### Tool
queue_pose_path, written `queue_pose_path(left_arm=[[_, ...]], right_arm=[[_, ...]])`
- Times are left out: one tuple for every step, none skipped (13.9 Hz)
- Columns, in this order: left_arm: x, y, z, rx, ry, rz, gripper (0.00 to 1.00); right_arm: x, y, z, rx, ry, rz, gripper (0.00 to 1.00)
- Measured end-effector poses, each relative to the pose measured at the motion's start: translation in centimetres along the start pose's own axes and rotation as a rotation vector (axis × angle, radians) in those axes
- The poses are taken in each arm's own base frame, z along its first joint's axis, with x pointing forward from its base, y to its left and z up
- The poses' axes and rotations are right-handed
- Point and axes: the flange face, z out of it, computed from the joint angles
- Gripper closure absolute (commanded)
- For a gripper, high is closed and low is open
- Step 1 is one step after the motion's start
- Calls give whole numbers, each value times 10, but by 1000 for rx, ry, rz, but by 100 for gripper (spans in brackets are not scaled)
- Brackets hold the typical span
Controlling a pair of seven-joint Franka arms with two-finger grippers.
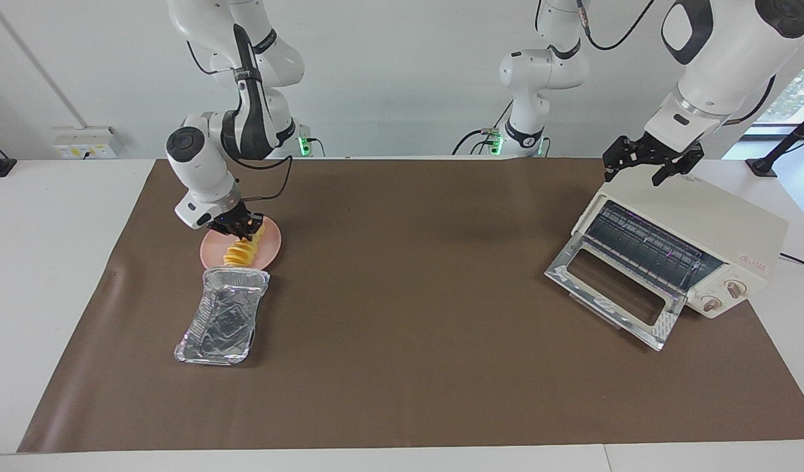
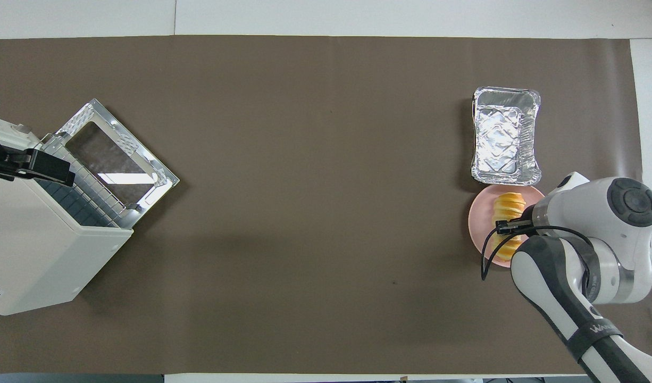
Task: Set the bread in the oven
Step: 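Reach the right gripper down and grasp the yellow bread roll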
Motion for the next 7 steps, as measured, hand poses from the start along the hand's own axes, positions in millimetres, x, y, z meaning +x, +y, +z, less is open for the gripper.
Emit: queue_pose_path(left_arm=[[0, 0, 0, 0, 0, 0, 0], [0, 0, 0, 0, 0, 0, 0], [0, 0, 0, 0, 0, 0, 0], [0, 0, 0, 0, 0, 0, 0], [0, 0, 0, 0, 0, 0, 0], [0, 0, 0, 0, 0, 0, 0], [0, 0, 0, 0, 0, 0, 0]], right_arm=[[0, -1, -3, 21, -18, 15, 93], [2, -2, -9, 33, -39, 21, 93], [4, -4, -19, 42, -53, 23, 93], [6, -5, -31, 47, -61, 24, 93], [7, -6, -45, 51, -69, 24, 93], [7, -7, -62, 55, -83, 25, 93], [8, -9, -82, 59, -96, 28, 93]])
